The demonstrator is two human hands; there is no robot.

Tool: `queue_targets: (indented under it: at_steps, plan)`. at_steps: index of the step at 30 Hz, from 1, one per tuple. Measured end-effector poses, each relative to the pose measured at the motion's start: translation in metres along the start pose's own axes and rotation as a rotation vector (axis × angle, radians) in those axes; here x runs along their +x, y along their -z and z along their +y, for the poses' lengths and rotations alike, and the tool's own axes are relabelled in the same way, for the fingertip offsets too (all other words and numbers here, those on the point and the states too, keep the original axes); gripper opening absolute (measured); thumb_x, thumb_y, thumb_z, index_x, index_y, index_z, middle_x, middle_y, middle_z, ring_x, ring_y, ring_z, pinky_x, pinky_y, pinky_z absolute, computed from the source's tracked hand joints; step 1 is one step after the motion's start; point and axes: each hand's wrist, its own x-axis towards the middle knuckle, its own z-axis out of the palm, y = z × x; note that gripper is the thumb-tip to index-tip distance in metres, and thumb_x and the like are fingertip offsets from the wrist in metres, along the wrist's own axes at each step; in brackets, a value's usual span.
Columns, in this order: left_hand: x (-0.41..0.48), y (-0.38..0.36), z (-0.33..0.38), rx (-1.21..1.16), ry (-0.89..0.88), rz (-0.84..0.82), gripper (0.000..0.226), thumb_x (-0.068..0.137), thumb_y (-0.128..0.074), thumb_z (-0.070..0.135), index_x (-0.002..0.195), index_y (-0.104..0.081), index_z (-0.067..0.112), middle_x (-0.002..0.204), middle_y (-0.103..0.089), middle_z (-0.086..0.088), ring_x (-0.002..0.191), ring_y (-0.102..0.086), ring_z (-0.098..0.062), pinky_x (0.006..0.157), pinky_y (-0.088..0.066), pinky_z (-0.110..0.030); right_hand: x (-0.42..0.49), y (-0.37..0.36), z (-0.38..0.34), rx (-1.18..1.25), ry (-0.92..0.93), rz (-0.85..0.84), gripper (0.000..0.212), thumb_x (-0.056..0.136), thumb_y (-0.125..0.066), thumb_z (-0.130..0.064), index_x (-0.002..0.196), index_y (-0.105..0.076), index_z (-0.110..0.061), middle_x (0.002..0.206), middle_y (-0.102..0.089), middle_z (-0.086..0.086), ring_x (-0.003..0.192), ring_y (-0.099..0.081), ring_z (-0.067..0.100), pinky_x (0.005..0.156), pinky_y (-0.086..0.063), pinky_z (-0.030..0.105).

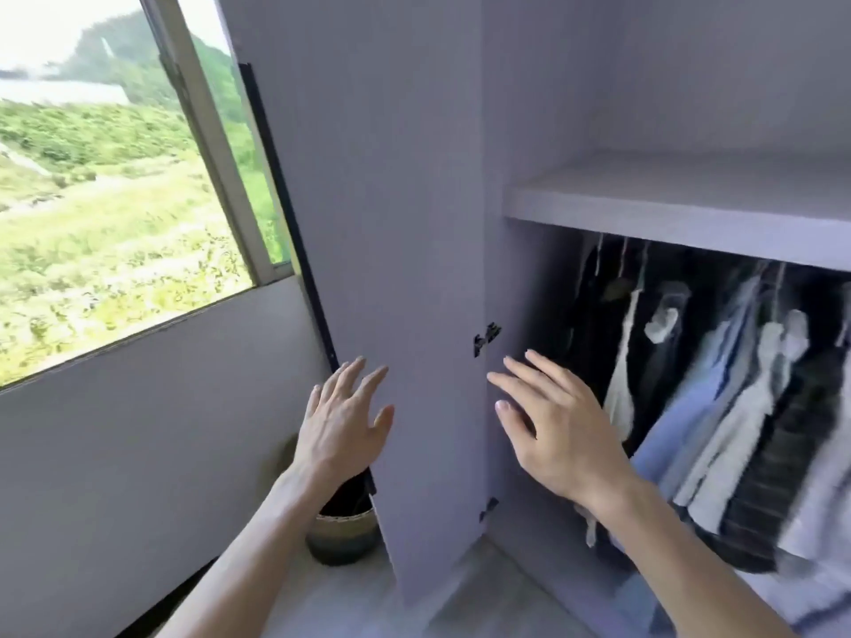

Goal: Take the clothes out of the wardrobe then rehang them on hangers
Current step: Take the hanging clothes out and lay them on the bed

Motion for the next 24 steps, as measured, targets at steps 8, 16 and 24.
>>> queue_targets:
  at_steps: [8,16,24]
  plan:
    - [0.125,-0.037,0.095,-0.089,-0.341,-0.066,0.057,0.101,-0.043,0.046,0.154,-0.026,0.039,0.166,-0.014,0.005,0.152,-0.011,-0.016,0.122,-0.013,-0.038,0.01,0.047,0.088,-0.298,-0.294,0.086,0.04,0.103,-0.046,-0.034,0.14,-0.056,-0.026,0.148,-0.051,-0.006,0.147,-0.032,0.016,0.119,-0.028,0.04]
    - [0.199,-0.088,0.143,-0.201,-0.481,-0.183,0.06,0.1,-0.046,0.045,0.155,-0.026,0.036,0.165,-0.018,0.003,0.152,-0.013,-0.018,0.123,-0.015,-0.043,0.015,0.065,0.13,-0.456,-0.466,0.184,0.049,0.097,-0.04,-0.039,0.141,-0.055,-0.023,0.149,-0.05,-0.001,0.143,-0.038,0.021,0.116,-0.035,0.044]
    - [0.267,-0.147,0.204,-0.343,-0.483,-0.309,0.06,0.1,-0.047,0.048,0.155,-0.027,0.034,0.164,-0.019,0.003,0.151,-0.017,-0.02,0.122,-0.022,-0.039,0.1,0.087,0.2,-0.652,-0.42,0.327,0.058,0.098,-0.032,-0.043,0.149,-0.044,-0.018,0.158,-0.037,0.007,0.146,-0.034,0.027,0.115,-0.035,0.05]
